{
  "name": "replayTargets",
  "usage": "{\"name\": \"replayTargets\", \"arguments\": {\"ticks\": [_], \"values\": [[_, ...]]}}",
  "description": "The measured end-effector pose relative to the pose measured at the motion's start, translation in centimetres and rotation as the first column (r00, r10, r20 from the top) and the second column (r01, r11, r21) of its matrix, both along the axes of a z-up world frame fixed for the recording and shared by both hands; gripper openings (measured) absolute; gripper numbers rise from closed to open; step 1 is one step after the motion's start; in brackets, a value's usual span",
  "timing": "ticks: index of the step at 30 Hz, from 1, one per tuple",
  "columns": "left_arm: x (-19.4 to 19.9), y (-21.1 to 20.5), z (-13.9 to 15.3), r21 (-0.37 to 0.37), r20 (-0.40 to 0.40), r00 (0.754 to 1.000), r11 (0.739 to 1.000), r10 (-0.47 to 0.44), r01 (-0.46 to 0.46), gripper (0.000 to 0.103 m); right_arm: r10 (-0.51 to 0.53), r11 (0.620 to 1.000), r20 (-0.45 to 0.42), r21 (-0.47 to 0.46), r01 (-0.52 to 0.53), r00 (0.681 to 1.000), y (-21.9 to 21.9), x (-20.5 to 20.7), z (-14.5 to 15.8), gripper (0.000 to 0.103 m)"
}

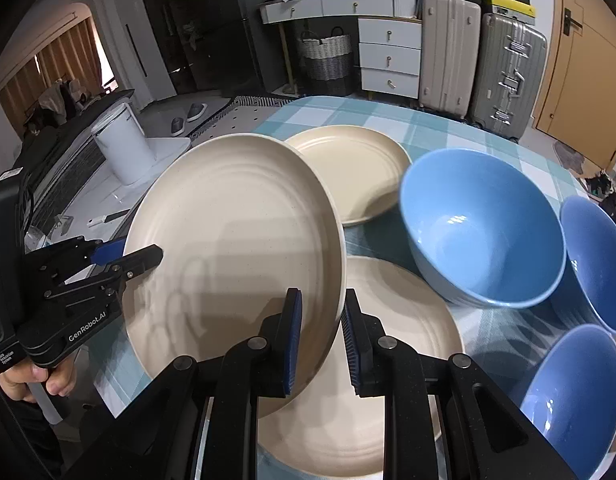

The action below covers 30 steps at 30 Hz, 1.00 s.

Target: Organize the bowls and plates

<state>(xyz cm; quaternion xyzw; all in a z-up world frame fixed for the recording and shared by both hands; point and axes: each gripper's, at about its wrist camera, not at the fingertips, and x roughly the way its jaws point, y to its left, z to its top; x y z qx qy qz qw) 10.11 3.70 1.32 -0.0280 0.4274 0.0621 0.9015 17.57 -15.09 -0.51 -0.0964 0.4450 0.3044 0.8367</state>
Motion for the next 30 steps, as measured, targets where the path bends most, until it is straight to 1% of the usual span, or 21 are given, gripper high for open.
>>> {"name": "replayTargets", "arguments": {"ticks": [12, 20, 30], "values": [[1.0, -3.6, 0.0, 0.000, -0.007, 0.998, 0.998, -0.059, 0.059, 0.025, -0.065, 0.998, -0.014, -0.005, 0.065, 0.998, -4.1, -0.4, -0.6, 0.020], [1.9, -5.5, -0.8, 0.007, -0.025, 0.996, 0.996, -0.090, 0.091, 0.025, -0.104, 0.995, -0.025, -0.006, 0.104, 0.994, -6.3, -0.4, -1.5, 0.020], [3.1, -7.0, -2.0, 0.015, -0.049, 0.993, 0.994, -0.108, 0.109, 0.025, -0.134, 0.991, -0.034, -0.027, 0.133, 0.990, -7.6, 0.0, -2.9, 0.020]]}}
